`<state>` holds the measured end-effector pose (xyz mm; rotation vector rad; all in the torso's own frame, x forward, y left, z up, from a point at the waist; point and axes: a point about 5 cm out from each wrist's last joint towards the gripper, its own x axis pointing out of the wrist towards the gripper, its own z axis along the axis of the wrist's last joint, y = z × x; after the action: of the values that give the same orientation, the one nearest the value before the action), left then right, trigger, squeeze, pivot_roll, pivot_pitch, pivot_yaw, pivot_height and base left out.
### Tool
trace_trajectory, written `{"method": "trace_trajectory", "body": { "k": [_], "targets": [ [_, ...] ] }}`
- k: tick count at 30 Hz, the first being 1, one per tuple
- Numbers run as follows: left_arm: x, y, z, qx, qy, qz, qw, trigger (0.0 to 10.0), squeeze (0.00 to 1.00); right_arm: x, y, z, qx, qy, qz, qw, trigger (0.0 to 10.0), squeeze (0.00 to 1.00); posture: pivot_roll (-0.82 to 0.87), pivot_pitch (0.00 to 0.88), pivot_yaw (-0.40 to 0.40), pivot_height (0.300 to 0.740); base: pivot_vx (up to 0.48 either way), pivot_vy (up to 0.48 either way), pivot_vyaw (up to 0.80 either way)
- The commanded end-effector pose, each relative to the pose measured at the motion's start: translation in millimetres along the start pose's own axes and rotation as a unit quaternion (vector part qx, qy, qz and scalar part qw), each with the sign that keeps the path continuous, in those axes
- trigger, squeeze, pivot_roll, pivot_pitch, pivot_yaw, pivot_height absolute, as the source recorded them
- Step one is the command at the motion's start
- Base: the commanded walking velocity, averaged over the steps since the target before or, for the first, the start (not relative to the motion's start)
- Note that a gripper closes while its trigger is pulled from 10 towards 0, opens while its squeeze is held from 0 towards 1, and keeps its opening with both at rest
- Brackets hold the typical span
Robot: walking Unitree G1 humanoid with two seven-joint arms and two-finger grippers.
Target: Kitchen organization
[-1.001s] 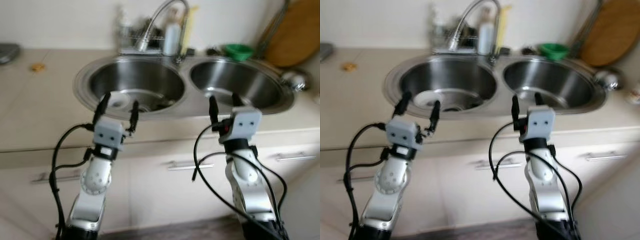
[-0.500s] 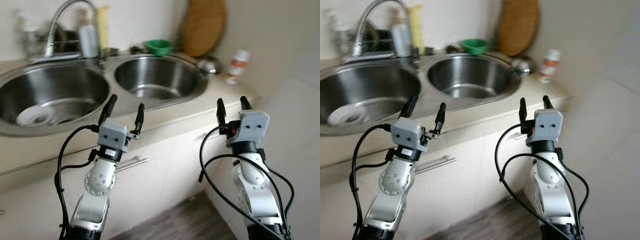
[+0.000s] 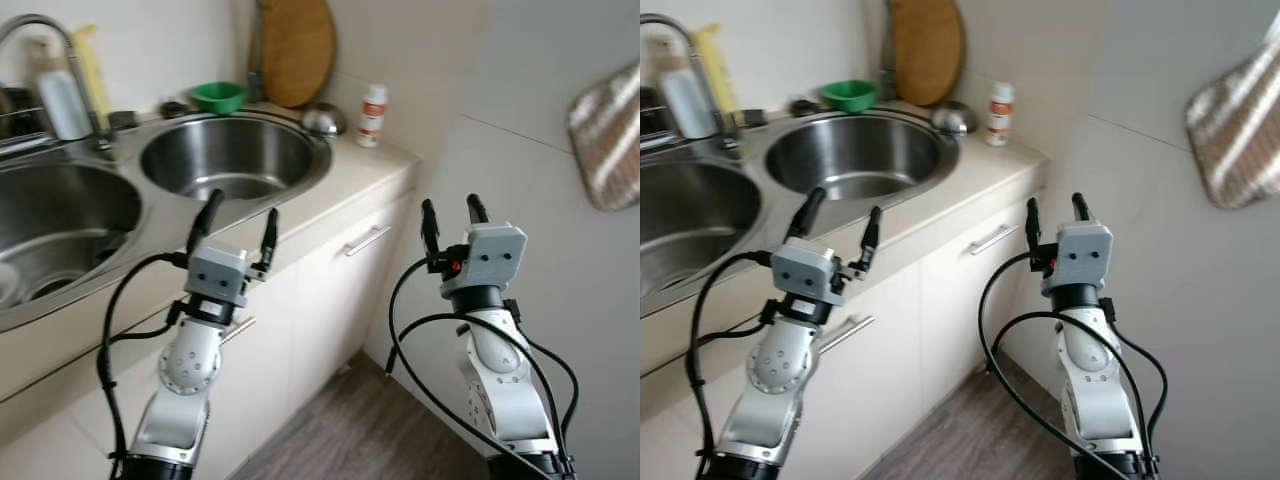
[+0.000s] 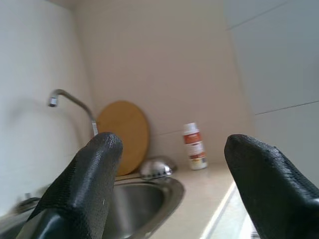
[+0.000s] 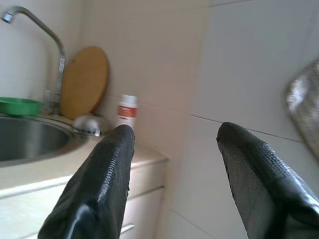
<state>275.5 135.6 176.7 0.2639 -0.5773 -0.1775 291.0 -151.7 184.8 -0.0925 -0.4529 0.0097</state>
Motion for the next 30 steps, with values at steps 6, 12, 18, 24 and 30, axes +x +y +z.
{"method": "trace_trajectory", "body": {
  "k": [6, 12, 18, 24, 30],
  "targets": [
    [-0.3, -1.0, 0.6, -0.009, -0.001, 0.003, 1.000, 10.0, 0.00, -0.6, -3.0, 0.9, -0.005, 0.003, -0.008, 1.000, 10.0, 0.00, 0.00, 0.000, -0.064, 0.740, 0.000, -0.144, -0.80],
    [-0.5, -1.7, -0.9, -0.022, 0.007, 0.003, 1.000, 10.0, 0.00, -0.8, -4.2, 0.2, -0.007, 0.005, -0.009, 1.000, 10.0, 0.00, 0.00, 0.000, -0.064, 0.740, 0.000, 0.349, -0.80],
    [-0.9, -2.8, -0.4, -0.025, 0.003, 0.001, 1.000, 10.0, 0.00, -1.1, -4.1, -1.3, -0.009, 0.008, -0.008, 1.000, 10.0, 0.00, 0.00, 0.000, -0.065, 0.740, 0.000, 0.480, -0.80],
    [-2.3, -2.9, 0.6, -0.020, -0.003, 0.000, 1.000, 10.0, 0.00, -1.5, -4.4, -2.0, -0.011, 0.010, -0.008, 1.000, 10.0, 0.00, 0.00, 0.000, -0.064, 0.740, 0.000, 0.080, -0.80],
    [-2.4, -5.4, -3.6, -0.014, 0.013, -0.008, 1.000, 10.0, 0.00, -1.8, -3.7, -2.6, -0.013, 0.010, -0.007, 1.000, 10.0, 0.00, 0.00, 0.000, -0.062, 0.740, 0.000, -0.151, -0.80]
  ]
}}
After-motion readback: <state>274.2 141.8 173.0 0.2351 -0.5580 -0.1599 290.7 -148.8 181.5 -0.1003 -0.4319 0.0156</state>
